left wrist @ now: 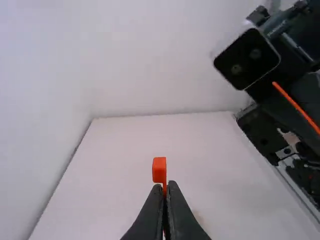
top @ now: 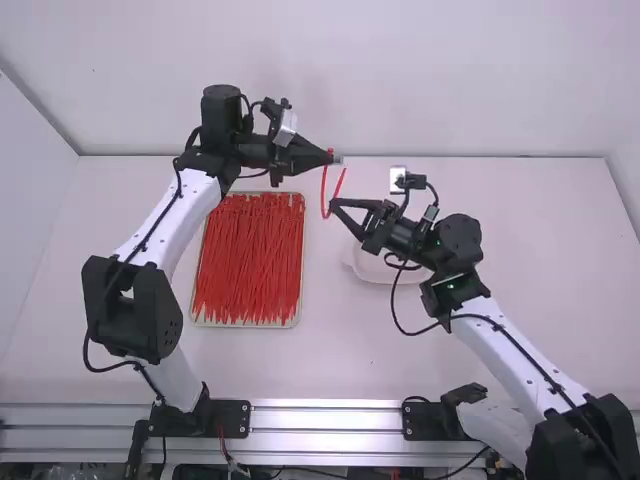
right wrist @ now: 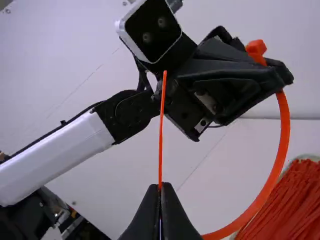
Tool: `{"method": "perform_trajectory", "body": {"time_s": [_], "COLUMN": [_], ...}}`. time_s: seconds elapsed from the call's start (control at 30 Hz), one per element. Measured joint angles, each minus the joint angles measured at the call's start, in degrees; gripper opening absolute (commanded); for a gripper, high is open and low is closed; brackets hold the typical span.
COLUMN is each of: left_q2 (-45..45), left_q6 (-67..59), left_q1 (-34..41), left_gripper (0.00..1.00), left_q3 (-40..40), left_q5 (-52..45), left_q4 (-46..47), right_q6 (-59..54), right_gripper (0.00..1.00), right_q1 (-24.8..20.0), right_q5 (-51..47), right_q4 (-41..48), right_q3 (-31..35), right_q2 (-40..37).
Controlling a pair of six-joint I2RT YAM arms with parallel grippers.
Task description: Fasten the cable tie
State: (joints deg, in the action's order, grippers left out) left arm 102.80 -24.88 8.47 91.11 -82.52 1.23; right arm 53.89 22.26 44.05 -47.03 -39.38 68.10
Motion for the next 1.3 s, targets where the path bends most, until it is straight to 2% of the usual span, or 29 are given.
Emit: {"method": "perform_trajectory", "body": {"time_s": [0.23, 0.5, 0.87, 1.3], "left_q2": [0.0, 0.0, 0.0, 0.0], "left_q6": [-3.3, -3.7, -4.0, -4.3], "left_q1": [0.5, 3.0, 3.7, 3.8], "left_gripper": [0.02, 0.02, 0.02, 0.02], "left_q3": [0.0, 0.0, 0.0, 0.0], "left_q5": [-4.8, -5.6, -6.0, -6.0], "left_q4": [-0.2, -1.9, -3.5, -5.2], "right_q6": [1.3, 1.8, 3.2, 3.5], "right_gripper": [0.0, 0.0, 0.0, 0.0], "right_q1": [2.3, 2.4, 0.1, -0.7], "right_q5": [0.6, 1.3, 3.6, 4.8], "right_q4": [0.1, 0.1, 0.9, 1.3], "right_q3": [0.0, 0.0, 0.0, 0.0], "right_q2": [0.0, 0.0, 0.0, 0.0]}}
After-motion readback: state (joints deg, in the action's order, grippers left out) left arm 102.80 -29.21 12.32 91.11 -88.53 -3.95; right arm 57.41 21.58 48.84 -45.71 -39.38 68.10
